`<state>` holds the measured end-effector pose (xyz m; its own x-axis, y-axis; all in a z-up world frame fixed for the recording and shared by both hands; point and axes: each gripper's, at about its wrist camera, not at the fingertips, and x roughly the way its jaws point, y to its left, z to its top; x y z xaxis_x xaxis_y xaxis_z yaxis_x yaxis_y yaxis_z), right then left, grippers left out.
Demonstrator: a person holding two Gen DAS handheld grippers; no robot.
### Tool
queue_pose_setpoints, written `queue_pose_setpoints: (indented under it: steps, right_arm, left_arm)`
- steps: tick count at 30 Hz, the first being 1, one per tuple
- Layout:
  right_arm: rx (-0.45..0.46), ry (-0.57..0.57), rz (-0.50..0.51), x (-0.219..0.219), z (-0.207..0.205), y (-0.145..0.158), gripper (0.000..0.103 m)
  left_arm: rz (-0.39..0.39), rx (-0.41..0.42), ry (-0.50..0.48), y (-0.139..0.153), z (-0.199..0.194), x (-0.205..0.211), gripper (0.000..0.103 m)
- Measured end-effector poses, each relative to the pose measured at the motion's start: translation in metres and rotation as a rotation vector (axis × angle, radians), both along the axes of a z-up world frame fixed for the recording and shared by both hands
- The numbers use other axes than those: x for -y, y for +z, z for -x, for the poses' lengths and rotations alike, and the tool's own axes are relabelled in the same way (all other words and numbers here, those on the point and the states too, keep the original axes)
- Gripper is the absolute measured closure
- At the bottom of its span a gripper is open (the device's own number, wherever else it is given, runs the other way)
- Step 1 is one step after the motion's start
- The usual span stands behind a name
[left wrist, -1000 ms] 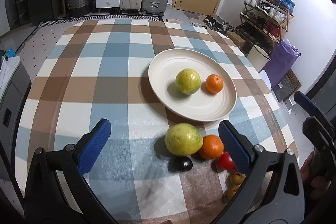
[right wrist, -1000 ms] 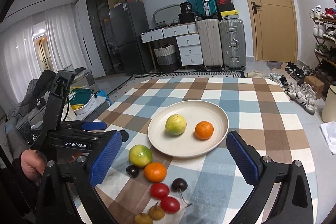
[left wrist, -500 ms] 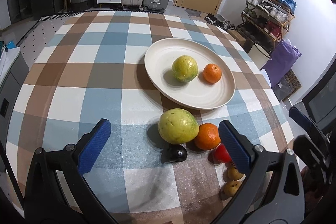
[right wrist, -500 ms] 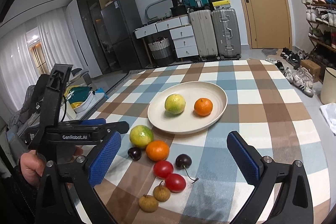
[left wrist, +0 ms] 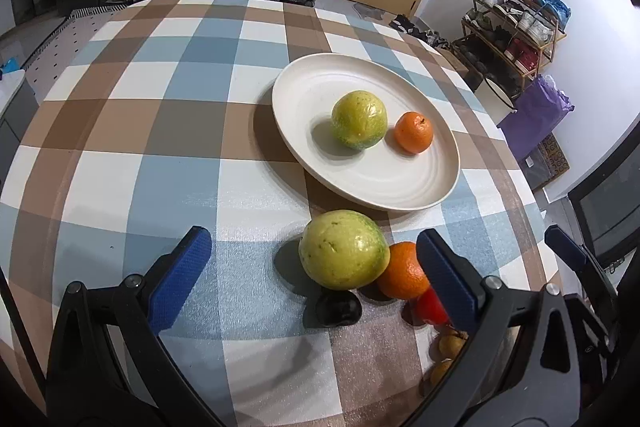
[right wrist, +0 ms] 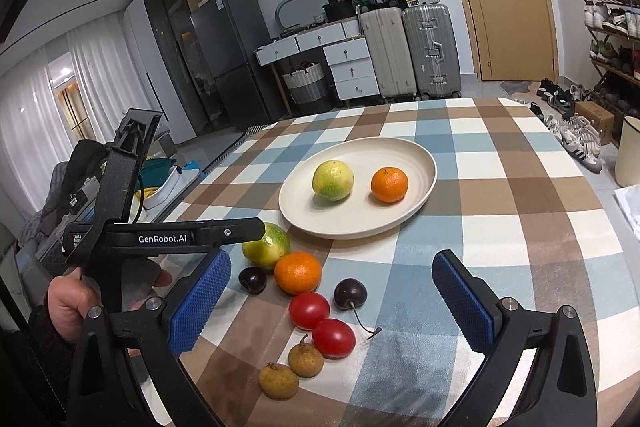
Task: Organize fruits
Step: 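Grasp the second yellow-green pomelo with the left tool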
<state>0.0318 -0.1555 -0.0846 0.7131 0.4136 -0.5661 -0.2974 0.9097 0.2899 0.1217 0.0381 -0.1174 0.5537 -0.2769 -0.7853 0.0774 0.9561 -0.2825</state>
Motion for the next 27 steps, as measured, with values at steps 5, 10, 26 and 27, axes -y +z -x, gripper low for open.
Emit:
queue_pose_setpoints:
  steps: [5,10,26,27]
  right_arm:
    - [-0.012,-0.004,-0.005,0.001,-0.003,-0.004,0.0]
    - [-0.021,-0.003,-0.007,0.001,-0.005,-0.006,0.0]
    - [-0.028,-0.007,-0.011,0.005,-0.007,-0.008,0.0]
    - [-0.029,-0.006,-0.012,0.006,-0.007,-0.008,0.0]
  left_arm:
    - [0.022,-0.01,-0.01,-0.006,-0.007,0.0,0.001]
    - [0.033,-0.02,-0.016,-0.011,-0.012,-0.001,0.004]
    - [0.081,-0.068,-0.075,-0.024,-0.017,0.004,0.035]
    - [0.092,-0.074,-0.088,-0.025,-0.018,0.005,0.036]
